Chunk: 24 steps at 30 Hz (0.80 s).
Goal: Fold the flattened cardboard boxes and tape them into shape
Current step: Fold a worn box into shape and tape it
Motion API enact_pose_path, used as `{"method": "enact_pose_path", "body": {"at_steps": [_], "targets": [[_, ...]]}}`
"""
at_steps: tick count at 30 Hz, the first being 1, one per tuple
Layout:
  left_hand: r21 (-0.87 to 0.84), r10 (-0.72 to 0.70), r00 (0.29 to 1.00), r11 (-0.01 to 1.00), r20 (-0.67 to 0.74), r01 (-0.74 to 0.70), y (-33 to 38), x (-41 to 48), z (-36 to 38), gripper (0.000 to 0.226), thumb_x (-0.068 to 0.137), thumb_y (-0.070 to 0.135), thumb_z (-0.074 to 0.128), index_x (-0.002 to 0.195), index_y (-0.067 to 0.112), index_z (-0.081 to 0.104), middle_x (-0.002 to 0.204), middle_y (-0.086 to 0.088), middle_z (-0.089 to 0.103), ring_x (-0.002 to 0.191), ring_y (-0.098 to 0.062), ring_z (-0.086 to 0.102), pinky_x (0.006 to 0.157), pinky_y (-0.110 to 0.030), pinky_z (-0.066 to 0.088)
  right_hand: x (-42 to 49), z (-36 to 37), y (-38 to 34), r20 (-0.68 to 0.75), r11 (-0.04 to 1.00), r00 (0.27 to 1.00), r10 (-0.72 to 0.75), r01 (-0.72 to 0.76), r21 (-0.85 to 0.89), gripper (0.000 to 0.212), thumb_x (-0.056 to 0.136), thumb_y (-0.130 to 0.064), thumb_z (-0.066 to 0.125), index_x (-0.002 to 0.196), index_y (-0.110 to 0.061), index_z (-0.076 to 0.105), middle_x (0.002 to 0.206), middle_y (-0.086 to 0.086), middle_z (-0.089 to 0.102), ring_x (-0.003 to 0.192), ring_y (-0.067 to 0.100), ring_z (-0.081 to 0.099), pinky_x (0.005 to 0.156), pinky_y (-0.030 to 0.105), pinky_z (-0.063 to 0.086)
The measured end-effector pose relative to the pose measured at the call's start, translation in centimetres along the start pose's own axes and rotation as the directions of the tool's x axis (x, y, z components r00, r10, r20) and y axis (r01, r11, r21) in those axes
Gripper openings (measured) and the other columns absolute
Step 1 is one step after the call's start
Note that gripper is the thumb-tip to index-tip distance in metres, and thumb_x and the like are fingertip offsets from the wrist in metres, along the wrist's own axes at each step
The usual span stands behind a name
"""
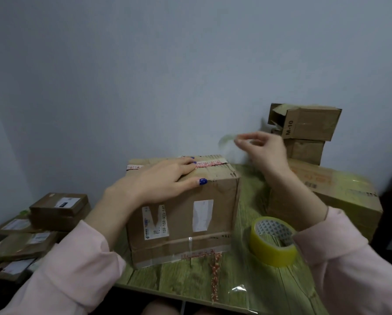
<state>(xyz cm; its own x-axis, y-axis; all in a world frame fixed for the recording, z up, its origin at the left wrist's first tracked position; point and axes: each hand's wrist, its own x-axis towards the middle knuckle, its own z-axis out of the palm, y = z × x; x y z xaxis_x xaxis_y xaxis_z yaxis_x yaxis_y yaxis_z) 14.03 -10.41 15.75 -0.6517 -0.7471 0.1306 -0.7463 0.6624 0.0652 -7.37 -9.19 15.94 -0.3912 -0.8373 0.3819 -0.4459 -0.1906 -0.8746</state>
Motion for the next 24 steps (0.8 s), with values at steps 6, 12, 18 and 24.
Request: {"method": "enact_pose_path", "body": {"at_steps": [6,12,18,24], "targets": [[0.015,0.0,0.998,1.0,-0.065,0.001,-0.4,0.3,0.5,0.062,0.093,0.058,0.027,0.144,0.025,0.037,0.136,0.006,0.032,0.126,-0.005,0.026,0.101,-0.025,0.03,1.1,-3.1,-6.1,0.036,0.937,0.968,-0.25,0.251,-0.242,0.018,0.078,-0.035,0.075,0.081,-0.018,0.073,0.066,-0.012,0.061,0.071,0.0,0.055,0.056,0.015,0.037],[0.103,0.026,0.996,0.995,-0.085,-0.017,-0.2,-0.1,0.2,0.059,0.094,0.057,0.029,0.14,0.023,0.044,0.134,0.006,0.043,0.118,-0.007,0.039,0.093,-0.022,0.035,1.8,-3.1,-10.2,0.038,0.937,0.946,-0.323,0.325,-0.13,0.016,0.075,-0.029,0.078,0.077,-0.014,0.074,0.072,0.0,0.072,0.064,0.004,0.067,0.07,0.023,0.054],[0.06,0.071,0.997,0.996,-0.011,-0.07,-0.8,-0.2,-0.6,0.052,0.099,0.049,0.026,0.138,0.023,0.047,0.141,0.001,0.041,0.125,-0.011,0.038,0.101,-0.027,0.032,1.4,-2.7,-12.7,0.126,0.96,0.952,-0.279,0.274,0.061,0.023,0.074,-0.026,0.079,0.084,-0.007,0.072,0.077,-0.001,0.072,0.072,0.01,0.067,0.078,0.029,0.056],[0.023,0.032,0.999,0.999,-0.032,-0.032,-1.5,-0.4,0.0,0.054,0.095,0.057,0.024,0.142,0.034,0.039,0.149,0.001,0.029,0.134,-0.015,0.029,0.11,-0.037,0.028,1.0,-1.3,-12.6,0.214,0.95,0.959,-0.185,0.119,0.287,0.025,0.074,-0.013,0.079,0.093,0.001,0.068,0.08,0.008,0.068,0.062,0.009,0.066,0.07,0.022,0.057]]}}
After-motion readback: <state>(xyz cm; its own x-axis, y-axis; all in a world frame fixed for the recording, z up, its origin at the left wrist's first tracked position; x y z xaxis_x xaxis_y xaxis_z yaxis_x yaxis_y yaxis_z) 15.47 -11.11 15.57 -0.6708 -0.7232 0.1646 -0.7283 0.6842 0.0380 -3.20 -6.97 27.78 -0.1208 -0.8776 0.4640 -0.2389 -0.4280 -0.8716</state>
